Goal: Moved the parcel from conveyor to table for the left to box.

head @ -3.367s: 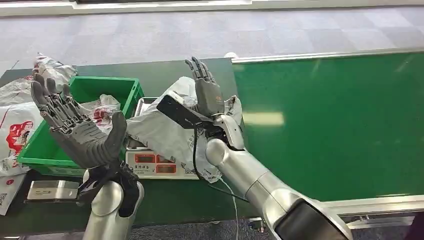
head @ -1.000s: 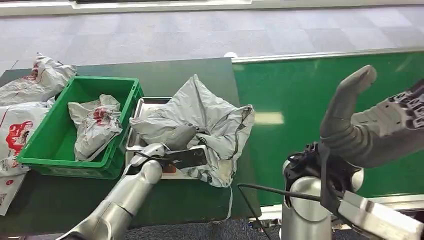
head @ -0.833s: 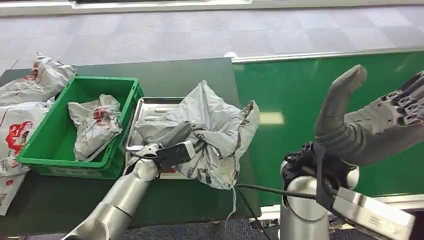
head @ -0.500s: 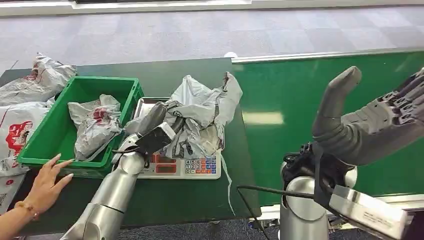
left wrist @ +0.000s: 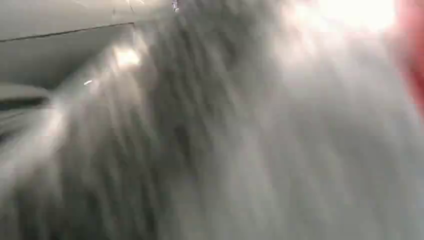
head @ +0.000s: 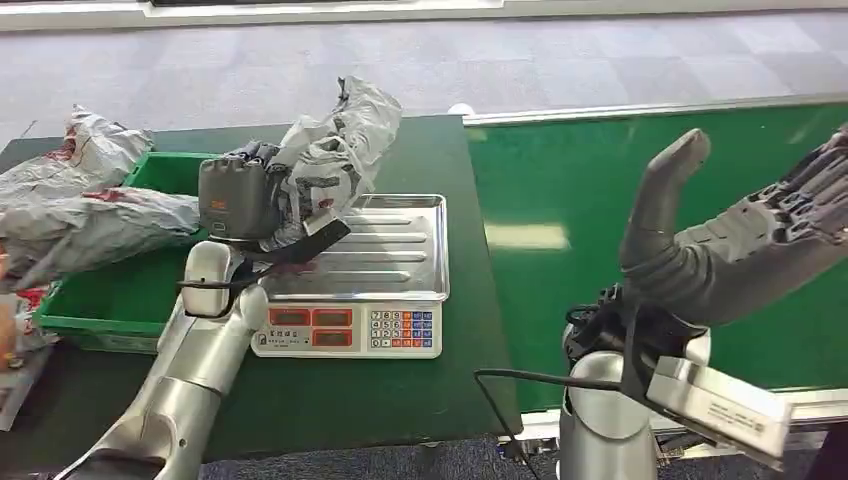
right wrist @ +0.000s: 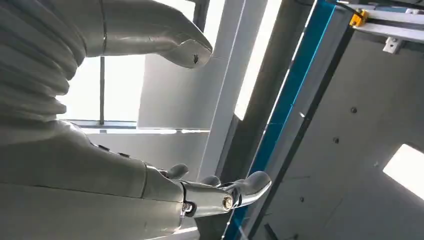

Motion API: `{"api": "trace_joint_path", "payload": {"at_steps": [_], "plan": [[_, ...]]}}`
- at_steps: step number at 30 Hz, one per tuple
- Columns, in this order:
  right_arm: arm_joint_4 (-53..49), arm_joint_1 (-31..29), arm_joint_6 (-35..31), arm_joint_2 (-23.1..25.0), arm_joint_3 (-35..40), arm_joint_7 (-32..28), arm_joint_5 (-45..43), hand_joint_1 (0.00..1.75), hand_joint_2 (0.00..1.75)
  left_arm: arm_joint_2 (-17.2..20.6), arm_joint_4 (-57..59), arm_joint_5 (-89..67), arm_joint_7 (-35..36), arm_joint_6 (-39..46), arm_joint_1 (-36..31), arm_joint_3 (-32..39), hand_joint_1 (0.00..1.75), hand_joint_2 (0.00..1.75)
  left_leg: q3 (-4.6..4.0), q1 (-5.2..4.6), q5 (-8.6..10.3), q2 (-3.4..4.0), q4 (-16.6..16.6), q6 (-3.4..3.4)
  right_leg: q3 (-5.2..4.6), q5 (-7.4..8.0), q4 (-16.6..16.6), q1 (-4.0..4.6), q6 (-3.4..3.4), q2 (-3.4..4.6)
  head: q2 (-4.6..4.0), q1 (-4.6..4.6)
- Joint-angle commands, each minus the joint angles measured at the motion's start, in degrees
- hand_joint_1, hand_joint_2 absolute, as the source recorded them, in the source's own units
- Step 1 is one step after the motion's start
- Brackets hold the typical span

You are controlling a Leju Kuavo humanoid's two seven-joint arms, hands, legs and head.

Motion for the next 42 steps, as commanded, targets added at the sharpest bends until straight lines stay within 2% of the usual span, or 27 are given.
{"api": "trace_joint_path", "payload": {"at_steps": [1,4,7,10,12,14,16,19,23,24,25,26,27,28,29,31,32,33,34,35,36,37,38,40,41,42], "plan": [[4.71,-0.75,-0.18,-0.87,-0.48,-0.92,-0.87,0.00,1.75,8.84,8.00,-7.83,13.21,0.52,-2.99,-5.99,1.75,1.75,0.17,-0.01,-0.02,0.16,-0.08,0.03,0.10,0.01,-0.05,0.00,-0.05,0.14,0.00,-0.02],[5.37,-0.87,-0.18,-0.87,0.01,-1.05,-1.18,0.00,1.75,9.15,11.78,-7.83,16.07,0.52,-3.15,-7.77,1.75,1.75,0.26,0.00,0.02,0.09,-0.15,0.04,0.15,0.02,-0.11,0.02,-0.09,0.07,0.00,0.00],[6.16,-1.02,-0.18,-0.87,0.29,-1.11,-0.94,0.00,1.75,12.01,15.68,-7.83,23.73,0.52,-4.63,-15.71,1.75,1.75,0.19,0.02,0.03,0.03,-0.11,0.01,0.09,0.00,-0.07,0.04,-0.05,0.03,0.00,-0.02],[6.27,-1.24,-0.18,-0.87,0.28,-1.06,-0.99,0.00,1.75,12.64,15.22,-7.83,27.13,0.52,-4.51,-18.83,1.75,1.75,0.20,0.02,0.06,0.06,-0.12,0.00,0.10,0.01,-0.08,0.04,-0.05,0.06,0.00,0.00],[6.37,-1.33,-0.18,-0.87,0.37,-1.13,-1.61,0.00,1.75,17.99,5.63,-7.83,36.93,0.52,-3.48,-28.39,1.75,1.75,0.29,0.02,0.06,0.19,-0.21,0.04,0.17,0.06,-0.18,0.06,-0.08,0.17,0.00,0.00],[6.55,-1.53,-0.18,-0.87,0.60,-0.76,-1.35,0.00,1.75,22.03,-4.04,-7.83,42.02,0.52,-1.90,-31.18,1.75,1.75,0.10,0.03,0.03,0.21,-0.06,-0.04,-0.03,0.04,-0.01,0.05,-0.11,0.18,0.00,0.00],[7.04,-1.61,-0.18,-0.87,0.65,-0.71,-1.54,0.00,1.75,26.73,-13.09,-7.83,43.16,0.52,-1.47,-30.10,1.75,1.75,0.12,0.08,-0.02,0.36,-0.06,-0.02,-0.05,0.05,-0.02,0.11,-0.16,0.33,0.00,0.00],[7.28,-1.56,-0.18,-0.87,0.49,-1.22,-2.16,0.00,1.75,28.62,-15.61,-7.83,43.16,0.52,-2.21,-28.99,1.75,1.75,0.13,0.10,-0.06,0.46,-0.05,-0.04,-0.09,0.04,0.02,0.14,-0.18,0.43,0.00,0.00],[7.61,-1.23,-0.18,-0.87,-0.14,-2.14,-2.27,0.00,1.75,26.09,-16.36,-7.83,43.16,0.52,1.03,-22.37,1.75,1.75,0.24,0.08,0.00,0.23,-0.18,-0.01,0.06,0.00,-0.08,0.13,-0.18,0.22,0.00,0.00],[7.69,-1.12,-0.18,-0.87,-0.34,-2.35,-2.23,0.00,1.75,24.19,-19.62,-7.83,43.16,0.52,3.33,-19.54,1.75,1.75,0.16,0.06,0.02,0.19,-0.16,-0.02,0.00,0.00,-0.05,0.10,-0.16,0.19,0.00,0.00],[7.94,-1.07,-0.18,-0.87,-0.41,-2.68,-2.33,0.00,1.75,20.57,-24.91,-7.83,40.86,0.52,6.71,-13.92,1.75,1.75,0.25,0.07,0.01,0.21,-0.21,0.02,0.10,0.00,-0.12,0.12,-0.16,0.20,0.00,-0.02],[8.26,-1.24,-0.18,-0.87,-0.53,-2.82,-2.45,0.00,1.75,13.35,-31.22,-3.60,29.71,0.52,10.51,-1.71,1.75,1.75,0.18,0.04,0.02,0.21,-0.20,-0.01,0.01,0.01,-0.08,0.07,-0.14,0.21,0.00,0.00],[8.41,-1.52,-0.18,-0.87,-0.52,-2.51,-2.32,0.00,1.75,-3.85,-28.30,4.76,8.11,0.52,8.68,19.89,1.75,1.75,0.26,0.04,0.00,0.18,-0.26,0.06,0.15,0.00,-0.21,0.08,-0.12,0.16,0.00,-0.02],[8.64,-1.91,-0.18,-0.87,-0.36,-1.98,-2.13,0.00,1.75,-13.98,-22.75,7.14,-20.69,0.52,-0.20,48.69,1.75,1.75,-0.02,0.05,0.07,0.01,-0.13,-0.01,-0.08,0.01,-0.06,0.07,-0.10,0.00,0.00,0.00],[8.63,-2.04,-0.18,-0.87,-0.30,-1.83,-2.05,0.00,1.75,-13.66,-22.42,7.28,-36.84,0.52,-0.34,55.01,1.75,1.75,-0.40,0.16,0.10,-0.47,0.17,0.07,-0.20,-0.05,0.07,0.19,-0.07,-0.49,0.00,-0.04],[8.63,-2.04,-0.18,-0.87,-0.30,-1.83,-2.05,0.00,1.75,-13.66,-22.42,7.28,-36.84,0.52,-0.34,55.01,1.75,1.75,-0.39,0.18,-0.01,0.18,0.35,0.03,-0.55,0.05,0.18,0.22,-0.14,0.17,0.00,-0.11],[8.75,-2.17,-0.18,-0.87,-0.03,-1.42,-1.81,0.00,1.75,-14.08,-22.85,6.77,-36.84,0.52,-1.39,57.21,1.75,1.75,-0.60,0.11,0.18,0.18,0.23,0.12,-0.54,0.11,0.08,0.16,-0.06,0.15,0.00,-0.02],[8.80,-2.23,-0.18,-0.87,0.08,-1.22,-1.78,0.00,1.75,-14.08,-23.02,6.88,-36.84,0.52,-1.73,57.95,1.75,1.75,-0.60,0.13,0.15,0.48,0.15,0.18,-0.46,0.22,-0.03,0.17,-0.01,0.30,0.00,0.22],[8.90,-2.29,-0.18,-0.87,0.26,-1.11,-1.78,0.00,1.75,-14.08,-23.72,6.52,-36.84,0.52,-1.86,58.57,1.75,1.75,-0.48,0.04,0.17,0.62,0.00,0.29,-0.38,0.25,-0.11,0.10,0.01,0.38,0.00,0.22],[8.95,-2.37,-0.18,-0.87,0.65,-0.80,-1.77,0.00,1.75,-13.65,-25.13,5.15,-36.84,0.52,-1.67,59.55,1.75,1.75,-0.39,-0.06,0.00,0.78,-0.03,0.05,-0.43,0.31,0.00,-0.01,-0.08,0.51,0.00,0.18],[8.93,-2.37,-0.18,-0.87,0.74,-0.71,-1.75,0.00,1.75,-13.37,-25.78,3.93,-36.84,0.52,-1.30,59.37,1.75,1.75,-0.13,-0.08,-0.14,1.13,-0.12,0.00,-0.28,0.35,-0.05,-0.05,-0.16,1.06,0.00,0.18],[8.96,-2.41,-0.18,-0.87,0.97,-0.50,-1.78,0.00,1.75,-13.09,-28.43,1.26,-36.84,0.52,-0.33,58.99,1.75,1.75,-0.26,-0.07,-0.08,1.11,-0.15,-0.03,-0.27,0.34,-0.08,-0.06,-0.19,1.06,0.00,0.11],[8.89,-2.45,-0.18,-0.87,1.07,-0.17,-1.56,0.00,1.75,-13.08,-28.45,0.65,-36.84,0.52,0.21,58.53,1.75,1.75,0.22,-0.06,-0.27,1.47,-0.16,-0.10,-0.27,0.28,-0.04,-0.03,-0.25,1.24,0.00,0.11],[8.81,-2.55,-0.18,-0.87,1.18,0.36,-1.19,0.00,1.75,-13.00,-28.72,-0.32,-34.39,0.52,1.22,56.08,1.75,1.75,0.43,0.04,-0.22,1.38,-0.22,-0.05,-0.19,0.24,-0.14,0.05,-0.33,1.14,0.00,0.11],[8.81,-2.55,-0.18,-0.87,1.18,0.36,-1.19,0.00,1.75,-13.00,-28.72,-0.32,-34.39,0.52,1.22,56.08,1.75,1.75,0.15,0.08,-0.12,1.27,-0.04,-0.15,-0.36,0.26,-0.02,0.03,-0.22,1.07,0.00,0.13],[8.56,-2.63,-0.18,-0.87,1.43,1.00,-0.66,0.00,1.75,-12.81,-26.28,-1.38,-36.84,0.52,1.32,56.66,1.75,1.75,0.24,0.05,-0.10,1.07,-0.13,-0.11,-0.23,0.20,-0.07,0.06,-0.24,0.88,0.00,0.11]]}}
